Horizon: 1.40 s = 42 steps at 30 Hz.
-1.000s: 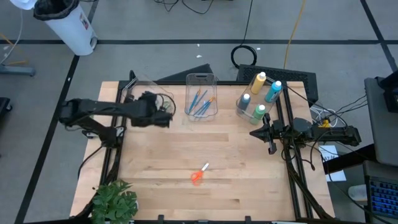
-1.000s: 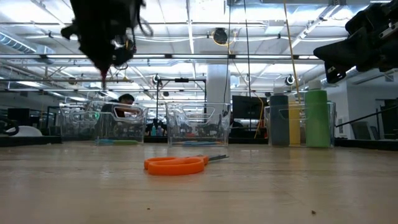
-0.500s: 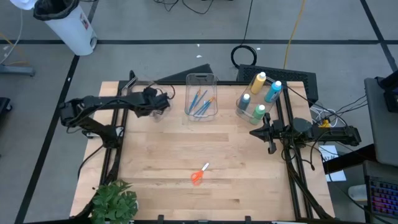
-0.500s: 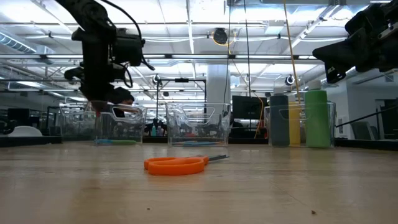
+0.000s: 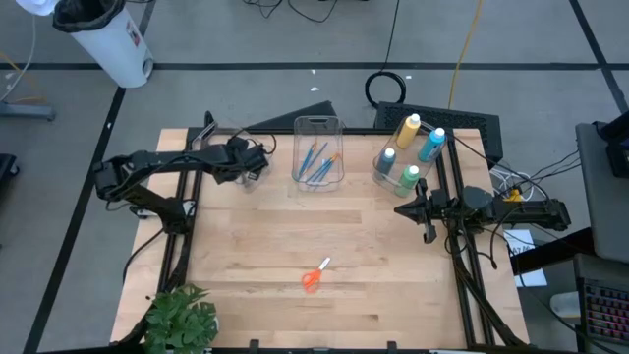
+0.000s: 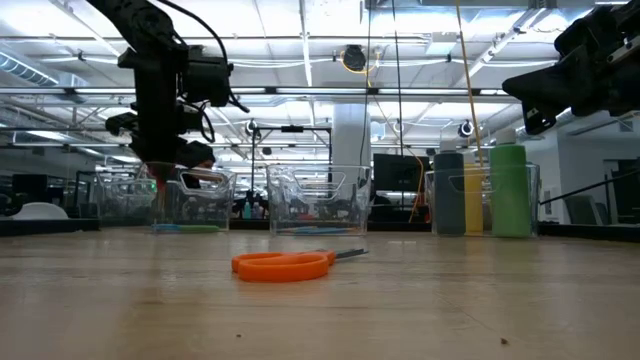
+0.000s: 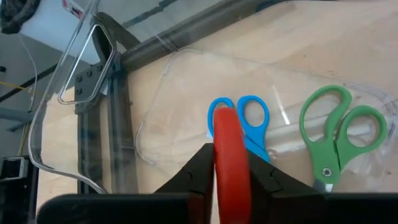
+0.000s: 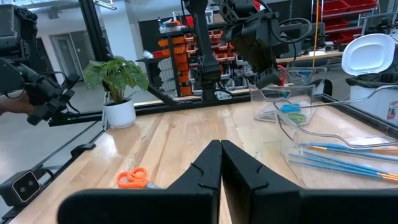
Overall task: Pick & Place Paint Supplies
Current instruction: Put the red scissors into the left transparent bin, then put the orange scissors into the left transparent bin
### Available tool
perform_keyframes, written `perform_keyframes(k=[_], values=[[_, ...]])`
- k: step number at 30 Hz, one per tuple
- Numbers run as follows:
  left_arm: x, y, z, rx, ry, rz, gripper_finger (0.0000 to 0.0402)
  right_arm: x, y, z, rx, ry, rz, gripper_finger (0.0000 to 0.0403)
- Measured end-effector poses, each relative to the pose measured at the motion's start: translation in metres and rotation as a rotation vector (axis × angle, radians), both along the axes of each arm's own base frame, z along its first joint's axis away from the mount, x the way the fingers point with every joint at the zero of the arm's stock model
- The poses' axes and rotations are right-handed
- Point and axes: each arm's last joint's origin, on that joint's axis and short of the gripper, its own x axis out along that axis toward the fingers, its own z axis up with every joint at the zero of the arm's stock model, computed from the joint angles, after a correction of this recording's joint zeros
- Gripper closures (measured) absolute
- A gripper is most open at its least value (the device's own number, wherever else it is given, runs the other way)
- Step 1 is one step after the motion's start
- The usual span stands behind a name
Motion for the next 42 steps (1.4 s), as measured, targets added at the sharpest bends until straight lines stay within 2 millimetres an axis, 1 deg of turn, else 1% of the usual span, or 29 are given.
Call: perform_keyframes(k=[3, 10, 13, 16, 18, 21, 27, 31, 33, 38, 42], values=[[0.0, 0.0, 0.0, 0.0, 0.0, 0.003, 0.0308, 0.0, 0.0, 0.0, 0.002, 0.001, 0.0, 0.0403], [0.0, 0.0, 0.0, 0.005, -0.006, 0.015, 0.0184, 0.0, 0.0, 0.0, 0.002, 0.002, 0.0, 0.0403], [0.0, 0.0, 0.001, -0.011, 0.012, -0.016, 0.0147, 0.0, 0.0, 0.0, 0.002, 0.002, 0.0, 0.0403], [0.004, 0.001, 0.007, -0.056, 0.001, -0.05, 0.0126, 0.0, 0.0, 0.0, 0.0, 0.002, -0.001, 0.0403], [0.008, 0.002, 0.018, -0.073, -0.054, -0.066, 0.0119, 0.0, 0.0, 0.0, -0.001, 0.001, -0.001, 0.0403], [0.015, 0.0, 0.036, -0.082, -0.122, -0.11, 0.0119, 0.0, 0.0, 0.0, -0.001, 0.002, -0.001, 0.0403], [0.028, -0.016, 0.078, -0.043, -0.266, -0.226, 0.013, 0.0, 0.0, 0.0, -0.001, 0.002, -0.001, 0.0403], [0.036, -0.038, 0.103, -0.01, -0.38, -0.32, 0.013, 0.0, 0.0, 0.0, -0.001, 0.002, -0.001, 0.0403], [0.041, -0.051, 0.111, 0.0, -0.444, -0.374, 0.013, 0.0, 0.0, 0.0, -0.002, 0.002, -0.001, 0.0403], [0.06, -0.087, 0.121, -0.022, -0.604, -0.568, 0.0131, 0.0, 0.0, 0.0, -0.001, 0.002, -0.001, 0.0403], [0.075, -0.119, 0.123, -0.064, -0.684, -0.732, 0.0131, 0.0, 0.0, 0.0, 0.001, 0.002, -0.001, 0.0403]])
